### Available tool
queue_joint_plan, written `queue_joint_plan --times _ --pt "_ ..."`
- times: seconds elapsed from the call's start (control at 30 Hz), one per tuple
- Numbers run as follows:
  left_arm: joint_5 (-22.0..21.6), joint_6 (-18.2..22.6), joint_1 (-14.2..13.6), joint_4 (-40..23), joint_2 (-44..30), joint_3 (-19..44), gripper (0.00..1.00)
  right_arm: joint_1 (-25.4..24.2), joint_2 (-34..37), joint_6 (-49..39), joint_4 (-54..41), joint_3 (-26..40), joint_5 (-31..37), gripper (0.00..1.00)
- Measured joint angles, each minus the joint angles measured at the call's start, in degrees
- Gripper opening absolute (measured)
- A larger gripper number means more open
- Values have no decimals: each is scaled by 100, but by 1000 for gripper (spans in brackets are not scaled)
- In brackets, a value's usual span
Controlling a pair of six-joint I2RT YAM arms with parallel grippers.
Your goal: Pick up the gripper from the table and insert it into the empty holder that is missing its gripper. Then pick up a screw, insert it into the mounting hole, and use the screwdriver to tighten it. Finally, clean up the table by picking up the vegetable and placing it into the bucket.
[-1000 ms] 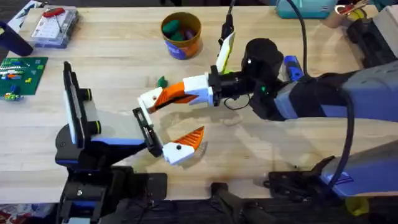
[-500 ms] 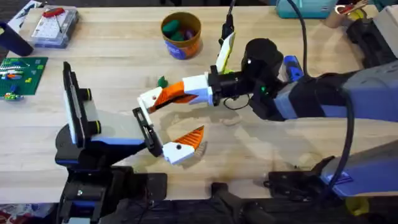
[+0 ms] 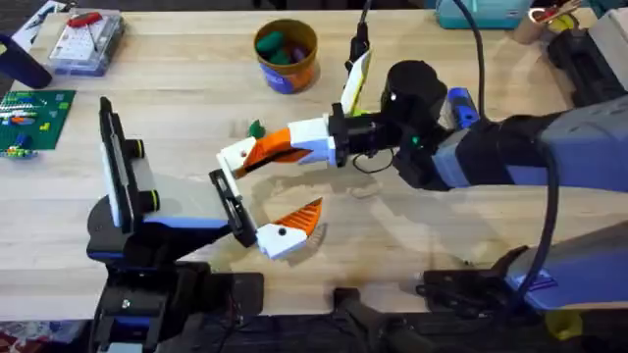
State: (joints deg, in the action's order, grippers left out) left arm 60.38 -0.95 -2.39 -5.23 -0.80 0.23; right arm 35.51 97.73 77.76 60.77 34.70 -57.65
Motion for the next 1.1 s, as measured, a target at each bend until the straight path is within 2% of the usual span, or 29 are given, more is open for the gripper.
queue_joint_plan --times 0.17,0.23,0.27,0.43,0.47,0.53,1.1 --pt "0 0 0 0 0 0 988 0 0 0 0 0 0 6" --pt "-3 1 0 1 0 0 988 0 0 -4 -6 0 1 72" --pt "-1 7 0 4 0 0 988 6 0 1 -29 0 20 148" --pt "265 62 -67 15 0 4 988 65 5 -6 -123 1 270 878" --pt "318 69 -83 10 0 4 988 73 4 -14 -111 2 299 962" --pt "394 74 -101 7 0 4 988 87 5 -21 -119 4 340 991" --pt "480 76 -101 7 0 4 988 87 7 -29 -119 4 404 992"
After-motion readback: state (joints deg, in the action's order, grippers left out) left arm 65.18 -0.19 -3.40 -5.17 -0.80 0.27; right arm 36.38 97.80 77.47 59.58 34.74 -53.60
